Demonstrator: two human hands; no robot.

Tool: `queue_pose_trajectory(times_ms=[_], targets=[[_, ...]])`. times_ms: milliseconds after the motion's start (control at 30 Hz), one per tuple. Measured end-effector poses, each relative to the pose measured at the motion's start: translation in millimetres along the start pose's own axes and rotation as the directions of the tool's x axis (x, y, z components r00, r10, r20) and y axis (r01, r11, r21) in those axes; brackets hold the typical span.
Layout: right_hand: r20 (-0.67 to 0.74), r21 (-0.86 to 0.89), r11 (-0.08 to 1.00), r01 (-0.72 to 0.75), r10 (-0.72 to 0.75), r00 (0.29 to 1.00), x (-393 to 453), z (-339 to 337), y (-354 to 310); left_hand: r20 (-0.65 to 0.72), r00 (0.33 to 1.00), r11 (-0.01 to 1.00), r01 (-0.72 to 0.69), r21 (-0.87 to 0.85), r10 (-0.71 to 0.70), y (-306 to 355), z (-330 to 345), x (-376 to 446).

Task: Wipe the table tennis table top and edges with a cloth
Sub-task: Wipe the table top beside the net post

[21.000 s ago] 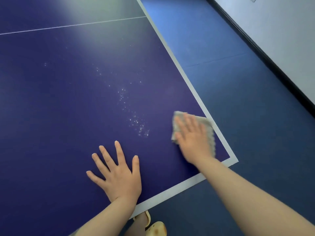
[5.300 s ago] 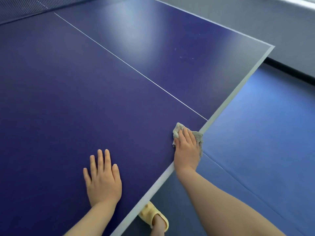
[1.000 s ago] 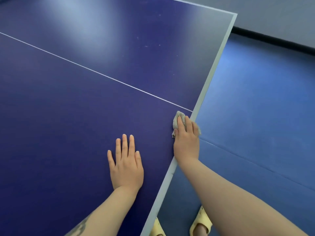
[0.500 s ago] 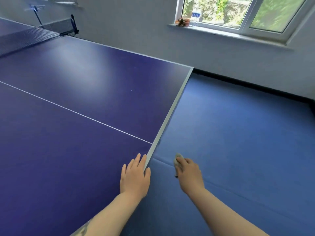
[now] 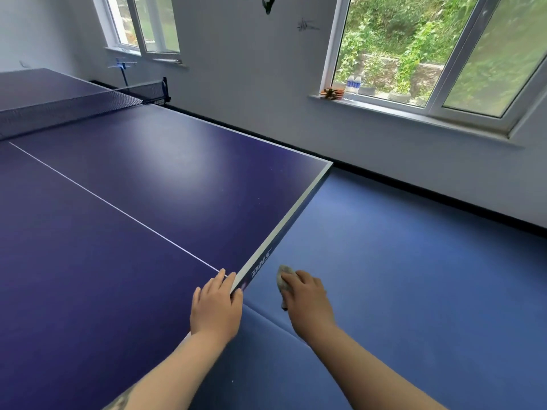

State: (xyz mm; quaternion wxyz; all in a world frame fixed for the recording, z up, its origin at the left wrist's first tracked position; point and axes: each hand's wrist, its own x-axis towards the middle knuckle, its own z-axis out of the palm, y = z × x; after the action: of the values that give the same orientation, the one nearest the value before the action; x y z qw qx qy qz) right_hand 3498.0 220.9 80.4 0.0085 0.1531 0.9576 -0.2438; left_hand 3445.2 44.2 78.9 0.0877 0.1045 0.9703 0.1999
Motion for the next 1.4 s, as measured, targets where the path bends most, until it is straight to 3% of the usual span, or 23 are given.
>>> queue_pose_trajectory(times_ms=[233,567,1000,1200,1400], targets=[[0.017,0.033,0.996,0.077,-0.078,0.997,20,-11,7,-0.020,0.999,0.998,0.043,-0.055,-0.044,30,9,16],[0.024,0.016,0.995,0.097,-0.097,0.995,113,-20,15,-0.017,0.998,0.997,0.061,-0.041,-0.062,42,12,107],[0.046,0.033,0.999,-0.006,0.004,0.999,207,-31,37,0.066,0.998,1.000,0.002,0.004,-0.002,78,27,217],[0.112,0.026,0.999,0.039,-0.041,0.993,249,-25,53,0.078,0.994,0.997,0.073,-0.011,-0.072,92,45,251],[0.218,0.016,0.980,0.198,-0.197,0.956,294,-26,73,0.063,0.965,0.966,0.257,-0.033,-0.255,98,60,269]])
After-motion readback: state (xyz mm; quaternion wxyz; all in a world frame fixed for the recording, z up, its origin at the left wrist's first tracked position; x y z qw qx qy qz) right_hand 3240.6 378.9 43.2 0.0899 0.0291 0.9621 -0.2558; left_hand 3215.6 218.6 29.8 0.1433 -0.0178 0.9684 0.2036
